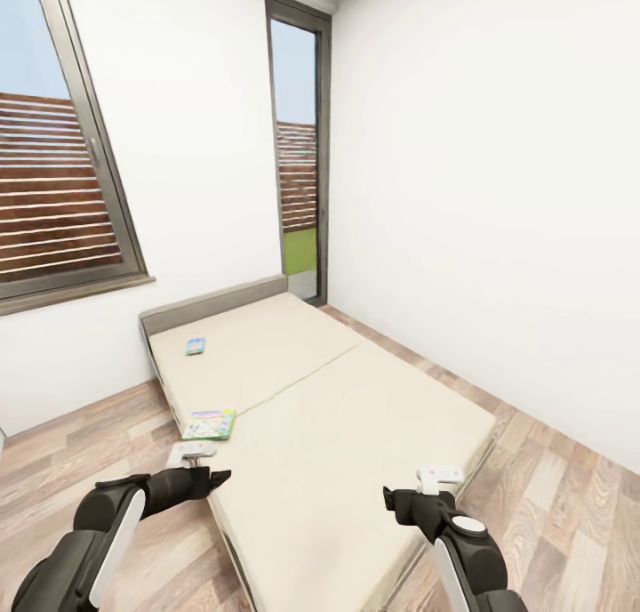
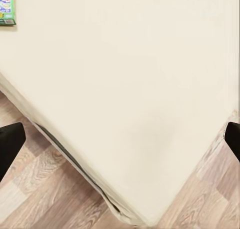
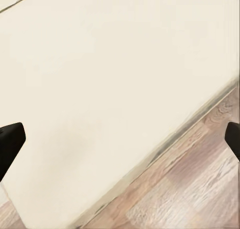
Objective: Put all the toys in the child's room - the three board games (two on the bed and one on the table), the two jigsaw puzzles on the table, and the tennis ball on the table - inside the toy box on the table in the child's room.
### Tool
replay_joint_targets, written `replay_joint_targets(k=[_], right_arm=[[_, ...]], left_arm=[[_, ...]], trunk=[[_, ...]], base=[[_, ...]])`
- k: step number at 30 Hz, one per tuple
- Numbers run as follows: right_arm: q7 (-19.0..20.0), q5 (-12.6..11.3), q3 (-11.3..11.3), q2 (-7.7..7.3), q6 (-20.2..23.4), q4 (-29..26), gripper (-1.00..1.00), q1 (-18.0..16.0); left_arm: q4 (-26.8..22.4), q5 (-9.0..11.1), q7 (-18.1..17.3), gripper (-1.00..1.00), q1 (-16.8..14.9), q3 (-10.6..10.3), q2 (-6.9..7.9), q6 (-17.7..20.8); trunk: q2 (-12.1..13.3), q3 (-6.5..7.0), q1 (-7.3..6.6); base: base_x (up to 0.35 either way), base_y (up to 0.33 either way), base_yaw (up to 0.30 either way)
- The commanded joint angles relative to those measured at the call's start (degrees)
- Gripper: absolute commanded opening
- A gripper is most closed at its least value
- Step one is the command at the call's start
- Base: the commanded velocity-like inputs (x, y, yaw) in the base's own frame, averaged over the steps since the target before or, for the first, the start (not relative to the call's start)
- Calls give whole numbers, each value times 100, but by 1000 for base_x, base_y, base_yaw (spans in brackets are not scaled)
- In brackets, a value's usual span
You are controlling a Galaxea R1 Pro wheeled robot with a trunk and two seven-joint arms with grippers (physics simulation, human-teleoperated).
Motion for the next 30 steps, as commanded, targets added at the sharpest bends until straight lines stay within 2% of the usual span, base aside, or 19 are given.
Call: replay_joint_targets(k=[1, 6, 15, 30], right_arm=[[-35, -7, 9, 0, 30, -5, 100, -7], [-34, -10, 9, 1, 30, -5, 100, -7], [-34, -15, 9, 1, 30, -5, 100, -7], [-34, -16, 2, 1, 30, -5, 100, -7]], left_arm=[[-4, 45, 4, 100, -4, 8, 1, 40], [-4, 45, 5, 100, -4, 8, 1, 40], [-5, 45, 6, 100, -4, 8, 1, 40], [-5, 45, 5, 100, -4, 8, 1, 40]], trunk=[[-14, -14, 4], [-14, -14, 4], [-14, -14, 4], [-14, -14, 4]], base=[[0, 7, -275], [0, 69, -278], [0, 232, -280], [0, 129, -280]])
